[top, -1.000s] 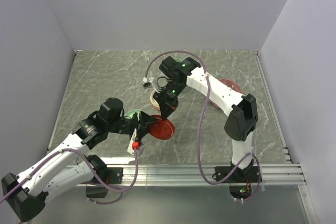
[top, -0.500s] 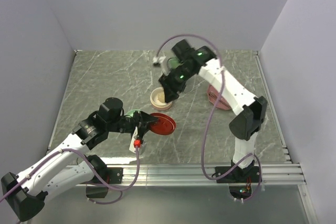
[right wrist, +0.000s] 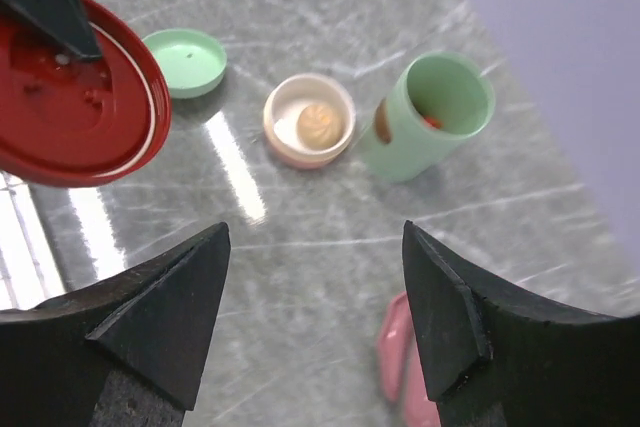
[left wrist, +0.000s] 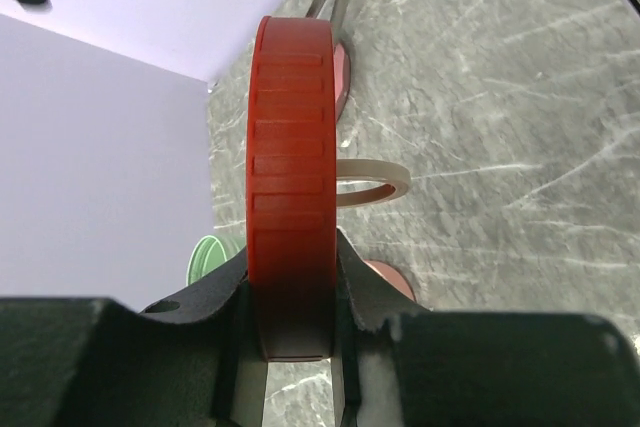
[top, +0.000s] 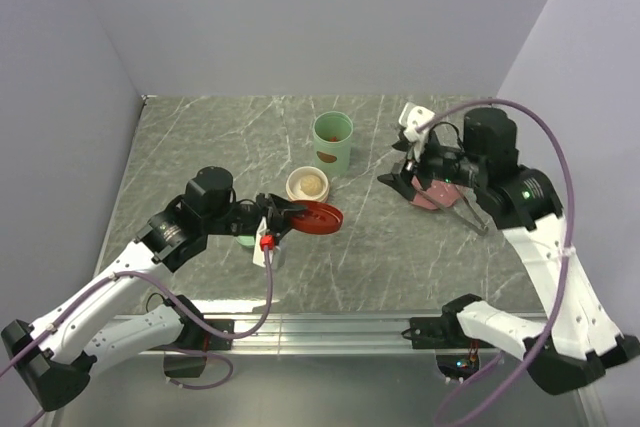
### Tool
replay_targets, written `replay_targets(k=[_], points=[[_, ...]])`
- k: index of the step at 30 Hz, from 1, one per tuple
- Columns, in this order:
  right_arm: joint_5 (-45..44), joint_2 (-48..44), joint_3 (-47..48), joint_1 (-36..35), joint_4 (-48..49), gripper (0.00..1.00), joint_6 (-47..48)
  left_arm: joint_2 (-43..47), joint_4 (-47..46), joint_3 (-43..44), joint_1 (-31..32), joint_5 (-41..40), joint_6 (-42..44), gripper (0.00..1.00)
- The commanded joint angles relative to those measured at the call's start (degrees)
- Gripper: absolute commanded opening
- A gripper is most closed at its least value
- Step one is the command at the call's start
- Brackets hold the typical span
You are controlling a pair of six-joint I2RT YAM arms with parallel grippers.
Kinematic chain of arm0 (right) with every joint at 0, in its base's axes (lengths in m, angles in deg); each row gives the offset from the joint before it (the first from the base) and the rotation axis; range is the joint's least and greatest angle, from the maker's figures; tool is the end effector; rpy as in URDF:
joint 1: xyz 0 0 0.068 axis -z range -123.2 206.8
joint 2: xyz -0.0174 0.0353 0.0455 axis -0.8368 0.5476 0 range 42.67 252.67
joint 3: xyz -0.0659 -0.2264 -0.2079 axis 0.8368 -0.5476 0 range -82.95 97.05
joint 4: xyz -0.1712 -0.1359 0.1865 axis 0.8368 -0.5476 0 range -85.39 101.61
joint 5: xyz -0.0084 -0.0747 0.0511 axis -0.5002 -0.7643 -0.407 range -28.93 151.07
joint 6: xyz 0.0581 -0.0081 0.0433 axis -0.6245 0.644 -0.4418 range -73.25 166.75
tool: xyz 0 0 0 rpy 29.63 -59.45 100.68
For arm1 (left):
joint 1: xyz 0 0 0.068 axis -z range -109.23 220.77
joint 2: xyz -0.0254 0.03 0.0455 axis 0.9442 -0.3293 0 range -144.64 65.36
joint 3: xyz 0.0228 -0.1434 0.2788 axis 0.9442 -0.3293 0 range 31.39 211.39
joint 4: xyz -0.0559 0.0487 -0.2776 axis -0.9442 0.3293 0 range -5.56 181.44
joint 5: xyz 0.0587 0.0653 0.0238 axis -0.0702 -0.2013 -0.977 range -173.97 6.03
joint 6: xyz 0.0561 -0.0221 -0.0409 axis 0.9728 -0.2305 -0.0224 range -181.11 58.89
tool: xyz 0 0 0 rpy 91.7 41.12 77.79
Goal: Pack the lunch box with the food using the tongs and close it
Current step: Pass the lid of the lunch box from the right arm to the left, then pass the lid of the lunch box from the left arm to the right
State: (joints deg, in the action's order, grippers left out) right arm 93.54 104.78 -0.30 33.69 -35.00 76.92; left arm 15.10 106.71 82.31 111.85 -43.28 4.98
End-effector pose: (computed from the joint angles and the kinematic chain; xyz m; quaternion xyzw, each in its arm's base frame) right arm 0.1923 0.1175 0.4814 -0.4975 0.6617 0.2054 0.5220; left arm 0.1302 -0.1659 0.3684 0.7401 0.3032 -0.1666 0.5768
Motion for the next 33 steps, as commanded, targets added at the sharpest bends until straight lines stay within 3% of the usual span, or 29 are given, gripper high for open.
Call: replay_targets(k=[1,5,12,21,29,33], points=[[1.89,-1.98,-3.18,0.09,3.82,0.77,6.54,-0.89,-1.17,3.84,0.32,-0.25,-2.80,0.07],[4.62,-10.49,-8.72,-2.19,6.17,0.77,9.38,-2.47,0.59,6.38,0.32,-0.43,-2.45,0.06],[-3.63,-17.54,-16.90,-16.07,13.64,0.78,8.94,-4.14,-0.73,9.63,0.23,-0.61,-6.83,0.07],[-8.82,-13.42,-17.87,-22.41,21.90,0.72,6.13,-6.34,-0.21,13.06,0.32,-0.08,-9.92,0.09],[-14.45,-9.29,-16.47,-26.89,24.64,0.68,9.73,-8.62,-1.08,15.09,0.32,-0.26,-10.62,0.09],[-17.26,-8.23,-17.08,-27.77,26.39,0.59,10.08,-9.15,-1.69,15.70,0.32,0.27,-11.85,0.09]])
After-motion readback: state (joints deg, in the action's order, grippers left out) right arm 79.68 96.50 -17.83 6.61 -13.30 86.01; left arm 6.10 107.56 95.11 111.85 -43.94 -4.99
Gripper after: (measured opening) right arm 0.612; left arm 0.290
